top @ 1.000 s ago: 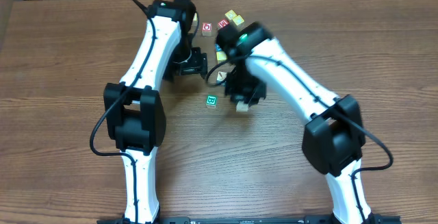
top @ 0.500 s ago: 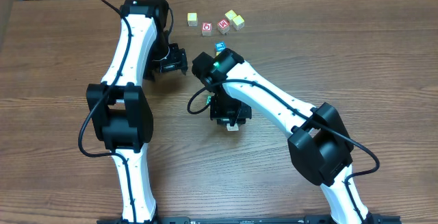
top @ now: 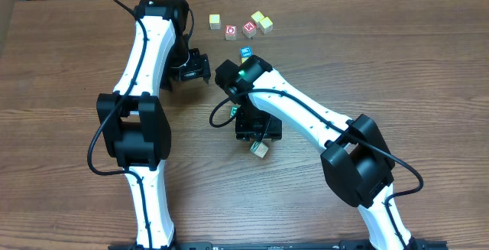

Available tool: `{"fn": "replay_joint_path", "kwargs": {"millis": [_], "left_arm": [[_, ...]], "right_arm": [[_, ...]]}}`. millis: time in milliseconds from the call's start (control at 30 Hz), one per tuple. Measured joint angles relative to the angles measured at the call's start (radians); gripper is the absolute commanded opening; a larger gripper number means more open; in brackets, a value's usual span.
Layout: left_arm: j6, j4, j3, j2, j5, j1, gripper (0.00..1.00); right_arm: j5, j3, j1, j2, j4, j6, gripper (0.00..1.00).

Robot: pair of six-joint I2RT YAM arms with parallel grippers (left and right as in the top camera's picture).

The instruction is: Flip 4 blocks

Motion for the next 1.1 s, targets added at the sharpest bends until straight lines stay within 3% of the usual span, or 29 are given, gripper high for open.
{"fn": "replay_joint_path", "kwargs": {"millis": [267,367,867,1000,1100], "left_arm": [[0.019,-0.019,0.0,0.0,0.016,0.0,0.88],[0.04,-0.033,0.0,0.0,0.032,-0.007,0.82],[0.152,-0.011,-0.035,0.0,0.079,-0.192,0.79],[0.152,0.086,-0.13,0.0,0.079,-0.234,0.72],[0.153,0.14,-0.193,0.002,0.079,-0.255,0.61]], "right_arm": [[0.015,0.0,-0.008,0.0,0.008,-0.002,0.62],[0.007,0.0,-0.04,0.0,0.011,-0.018,0.62],[-0.011,0.0,-0.381,0.0,0.02,-0.095,0.63],[-0.002,0.0,-0.45,0.0,0.021,-0.095,0.63],[0.011,0.0,-0.48,0.0,0.026,-0.095,0.63]]}}
